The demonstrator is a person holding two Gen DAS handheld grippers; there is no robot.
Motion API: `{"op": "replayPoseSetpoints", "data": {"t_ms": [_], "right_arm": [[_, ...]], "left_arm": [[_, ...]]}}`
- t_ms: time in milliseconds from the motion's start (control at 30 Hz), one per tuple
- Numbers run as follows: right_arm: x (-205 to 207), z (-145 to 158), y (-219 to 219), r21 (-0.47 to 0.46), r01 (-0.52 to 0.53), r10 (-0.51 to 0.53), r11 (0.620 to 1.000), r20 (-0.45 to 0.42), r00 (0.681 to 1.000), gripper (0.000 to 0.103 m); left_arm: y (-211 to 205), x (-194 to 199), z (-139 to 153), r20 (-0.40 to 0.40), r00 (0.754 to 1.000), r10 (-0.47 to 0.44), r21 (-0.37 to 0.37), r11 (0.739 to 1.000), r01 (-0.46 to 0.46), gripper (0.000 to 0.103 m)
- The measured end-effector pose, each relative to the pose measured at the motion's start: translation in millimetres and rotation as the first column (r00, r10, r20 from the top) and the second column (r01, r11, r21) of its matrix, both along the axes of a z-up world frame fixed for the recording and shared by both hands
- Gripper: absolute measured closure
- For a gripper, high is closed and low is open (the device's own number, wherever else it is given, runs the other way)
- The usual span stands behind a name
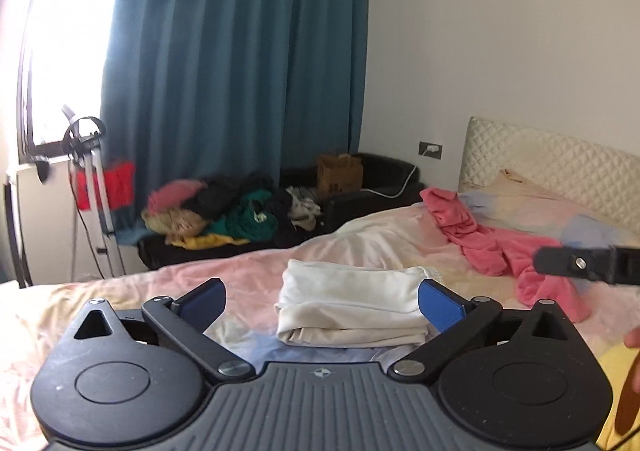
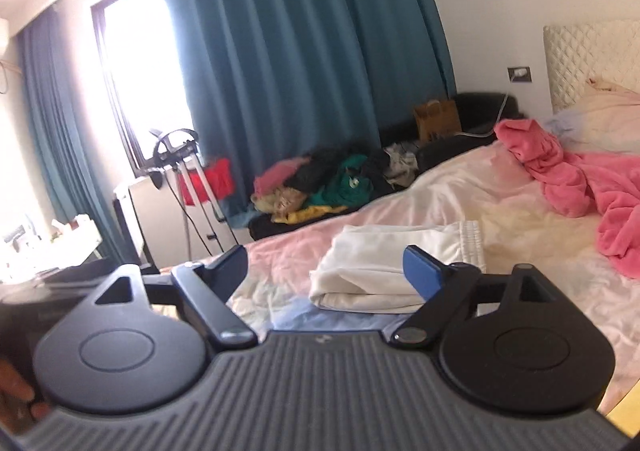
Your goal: Fold clothes
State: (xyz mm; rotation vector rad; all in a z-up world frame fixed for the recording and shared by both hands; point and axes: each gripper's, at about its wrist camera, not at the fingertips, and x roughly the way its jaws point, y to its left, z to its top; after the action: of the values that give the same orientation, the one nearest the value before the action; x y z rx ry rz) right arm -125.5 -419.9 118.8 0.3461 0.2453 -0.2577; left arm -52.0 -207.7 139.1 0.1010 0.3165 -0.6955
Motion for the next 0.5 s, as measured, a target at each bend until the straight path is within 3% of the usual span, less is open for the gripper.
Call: {"op": "replayPoseSetpoints", "data": {"t_ms": [233,367,500], "right_arm": [[-18.4,-35.1,25.4,-0.002,0.042,-0.042,0.999,0.019,0.999,0.017],[-22.5,-61.1,41.2,-0.094,0.074,-0.072,0.993,0.026,0.997,0.017],[-21.7,-79.9,52.2,-0.105,0.082,-0.081,0.991,0.017,0.997,0.017]], "left_arm": [[35.5,-49.4,-32.7,0.038,0.998,0.048,-0.035,0.998,-0.047,0.000],[46.5,-59.0,-50.3,0.040,0.997,0.068,-0.035,0.997,-0.066,0.000],[50.8,-58.8,-60.7,0.037,0.996,0.077,-0.046,0.996,-0.075,0.000]]}}
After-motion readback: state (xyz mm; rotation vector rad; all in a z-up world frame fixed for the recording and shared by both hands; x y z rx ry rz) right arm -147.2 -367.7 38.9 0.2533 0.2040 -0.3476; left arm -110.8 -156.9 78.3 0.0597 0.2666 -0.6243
